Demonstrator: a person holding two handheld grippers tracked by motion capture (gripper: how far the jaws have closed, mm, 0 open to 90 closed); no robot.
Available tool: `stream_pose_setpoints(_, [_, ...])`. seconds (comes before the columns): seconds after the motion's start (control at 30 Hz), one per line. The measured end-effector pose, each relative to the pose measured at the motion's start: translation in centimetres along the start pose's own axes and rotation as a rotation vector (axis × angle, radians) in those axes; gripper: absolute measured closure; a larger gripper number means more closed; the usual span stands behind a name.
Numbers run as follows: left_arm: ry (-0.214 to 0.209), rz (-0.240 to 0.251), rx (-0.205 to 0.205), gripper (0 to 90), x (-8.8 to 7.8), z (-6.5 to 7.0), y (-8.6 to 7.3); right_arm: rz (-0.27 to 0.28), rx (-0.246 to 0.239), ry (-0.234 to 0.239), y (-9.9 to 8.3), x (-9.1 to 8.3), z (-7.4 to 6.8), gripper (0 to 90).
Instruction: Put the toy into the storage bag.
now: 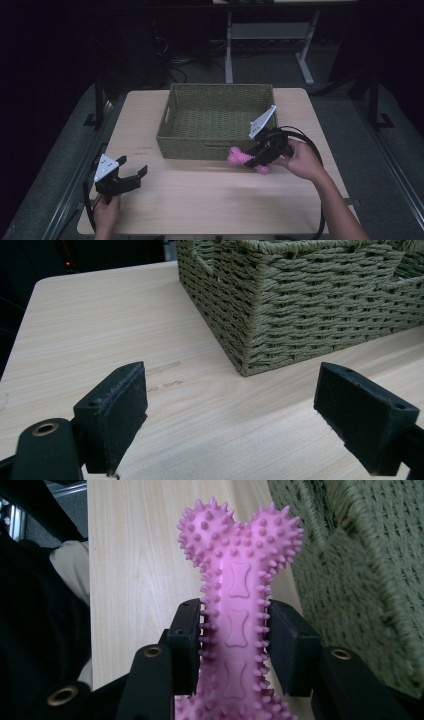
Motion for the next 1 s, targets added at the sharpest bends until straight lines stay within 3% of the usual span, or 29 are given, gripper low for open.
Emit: stream_pose_setpoints(1.0, [0.006, 0.007, -0.006, 13.3, -0.1, -0.1, 0.1, 0.026, 0.011, 0.013, 2.5, -2.9, 2.2, 58.2])
Point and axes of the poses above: each handheld gripper's, and its own axes: x roughly forward along the jaws, y roughly out of its top, z roughly to its right, the point moved 6 cm from there along x, roughly forward along the jaws, and after that the axes turned 2 degrees about y, right-handed, at the moved point
